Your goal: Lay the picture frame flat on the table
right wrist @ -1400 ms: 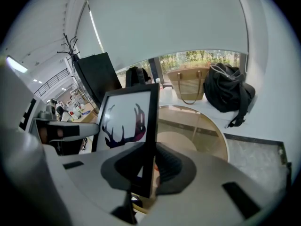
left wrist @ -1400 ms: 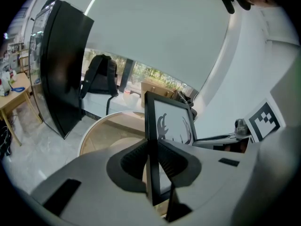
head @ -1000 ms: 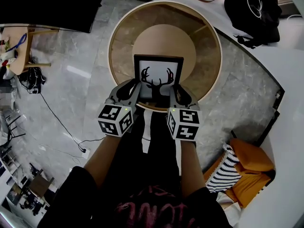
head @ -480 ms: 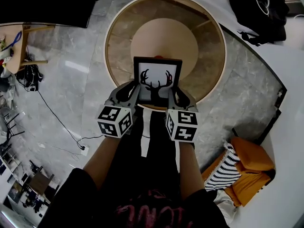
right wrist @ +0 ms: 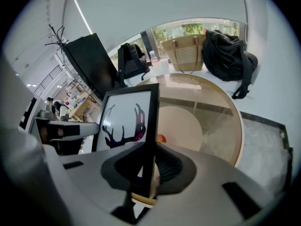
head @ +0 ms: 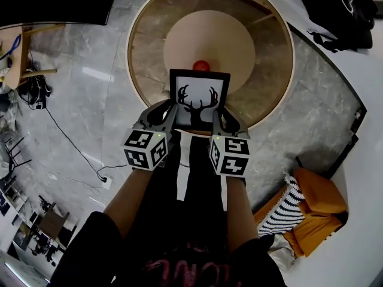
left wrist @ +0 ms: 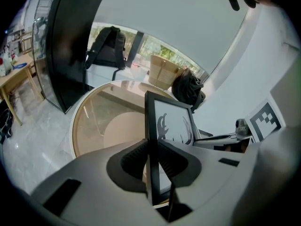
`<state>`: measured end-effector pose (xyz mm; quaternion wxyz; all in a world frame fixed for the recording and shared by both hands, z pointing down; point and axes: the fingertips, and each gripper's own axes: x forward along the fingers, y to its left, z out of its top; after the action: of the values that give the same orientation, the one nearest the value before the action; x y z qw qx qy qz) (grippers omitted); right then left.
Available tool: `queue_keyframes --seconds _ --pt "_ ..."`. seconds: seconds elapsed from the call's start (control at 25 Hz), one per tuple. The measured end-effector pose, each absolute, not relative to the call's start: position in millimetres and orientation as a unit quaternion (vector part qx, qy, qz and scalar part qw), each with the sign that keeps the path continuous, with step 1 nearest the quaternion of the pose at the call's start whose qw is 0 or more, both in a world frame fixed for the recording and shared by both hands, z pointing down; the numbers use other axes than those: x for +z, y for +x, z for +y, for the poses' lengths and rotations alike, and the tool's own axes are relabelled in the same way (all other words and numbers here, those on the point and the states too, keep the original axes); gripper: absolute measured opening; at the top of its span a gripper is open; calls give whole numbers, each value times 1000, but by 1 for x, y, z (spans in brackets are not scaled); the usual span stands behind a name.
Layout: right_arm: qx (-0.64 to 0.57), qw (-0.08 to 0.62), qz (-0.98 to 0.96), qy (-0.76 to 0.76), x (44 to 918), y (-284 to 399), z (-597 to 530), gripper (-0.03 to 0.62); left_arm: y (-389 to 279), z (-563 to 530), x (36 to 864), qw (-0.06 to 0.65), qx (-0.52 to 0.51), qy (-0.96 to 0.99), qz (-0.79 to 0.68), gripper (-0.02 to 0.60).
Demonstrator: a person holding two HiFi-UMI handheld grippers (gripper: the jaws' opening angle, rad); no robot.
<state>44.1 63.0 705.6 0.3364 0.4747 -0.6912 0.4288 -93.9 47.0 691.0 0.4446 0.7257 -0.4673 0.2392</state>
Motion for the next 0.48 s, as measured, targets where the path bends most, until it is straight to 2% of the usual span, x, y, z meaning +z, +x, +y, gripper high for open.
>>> queue_keyframes --seconds 0.48 --pt "450 348 -677 467 746 42 79 81 -95 62 730 461 254 714 -462 72"
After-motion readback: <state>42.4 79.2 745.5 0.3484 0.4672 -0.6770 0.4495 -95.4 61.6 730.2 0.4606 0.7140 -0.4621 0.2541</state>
